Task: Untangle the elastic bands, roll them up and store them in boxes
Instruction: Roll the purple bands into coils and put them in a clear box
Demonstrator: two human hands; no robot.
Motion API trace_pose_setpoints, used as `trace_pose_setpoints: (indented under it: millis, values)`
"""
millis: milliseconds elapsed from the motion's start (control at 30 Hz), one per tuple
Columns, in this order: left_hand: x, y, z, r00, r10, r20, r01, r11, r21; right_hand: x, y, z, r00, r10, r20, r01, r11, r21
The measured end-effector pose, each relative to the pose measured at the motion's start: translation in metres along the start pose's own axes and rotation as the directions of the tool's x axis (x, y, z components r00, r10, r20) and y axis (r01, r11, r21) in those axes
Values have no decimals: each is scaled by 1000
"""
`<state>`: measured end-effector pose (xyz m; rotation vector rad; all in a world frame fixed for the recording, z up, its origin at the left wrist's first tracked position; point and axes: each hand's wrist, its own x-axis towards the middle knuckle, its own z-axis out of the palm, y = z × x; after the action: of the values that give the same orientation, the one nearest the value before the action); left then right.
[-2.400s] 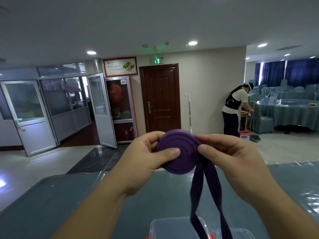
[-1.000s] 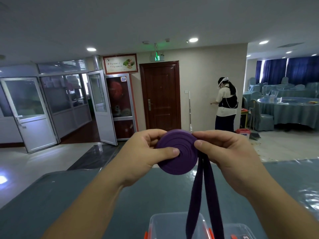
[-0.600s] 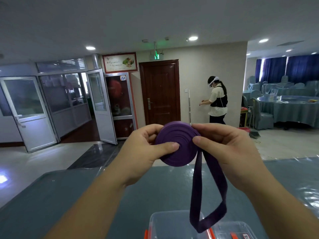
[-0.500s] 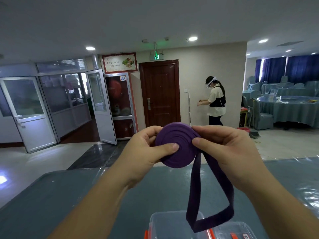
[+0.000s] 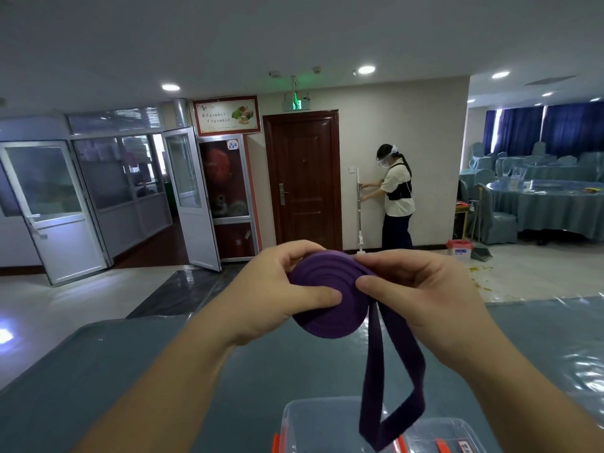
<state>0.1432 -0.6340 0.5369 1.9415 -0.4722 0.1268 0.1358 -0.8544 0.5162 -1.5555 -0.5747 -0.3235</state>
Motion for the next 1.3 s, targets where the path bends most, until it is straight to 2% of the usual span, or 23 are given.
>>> trace_pose_setpoints:
  millis: [67, 133, 200, 333, 400, 567, 767, 867, 967, 1133, 1300]
  values:
    - [0, -2, 1, 999, 14, -39, -15, 999, -36, -1, -1, 0, 999, -4, -43, 6, 999, 42]
    - [-1, -5, 5, 996, 5, -91, -19, 988, -155, 1, -1, -1, 996, 18, -87, -10, 996, 92]
    - [-1, -9, 9, 995, -18, -94, -4, 972, -236, 3, -1, -2, 996, 34, -77, -27, 996, 81]
    - [-2, -5, 9, 1000, -23, 1, 23, 986, -165, 4, 0, -1, 998, 42, -50, -38, 997, 68]
    - [-3, -3, 9, 1000, 2, 6, -1, 992, -126, 3, 1, -1, 998, 36, -54, -32, 997, 70]
    - [-1, -10, 12, 998, -8, -64, -9, 966, -259, 3, 0, -4, 999, 44, -15, -42, 994, 102]
    - [-1, -2, 6, 999, 38, 24, -37, 999, -25, 0, 1, -4, 999, 42, 20, -42, 999, 15]
    - [-2, -4, 7, 998, 47, -30, -51, 990, -130, 0, -2, -6, 999, 46, -14, -44, 995, 87]
    - [-4, -9, 11, 998, 36, -61, -49, 970, -238, 2, -3, -8, 998, 60, 11, -61, 985, 160]
    - [-6, -6, 7, 985, 163, 50, -162, 987, -19, -1, 0, -7, 997, 75, 16, -77, 979, 191]
    - [-6, -7, 7, 980, 190, -58, -193, 980, -52, 1, 3, -9, 994, 106, 24, -108, 977, 183]
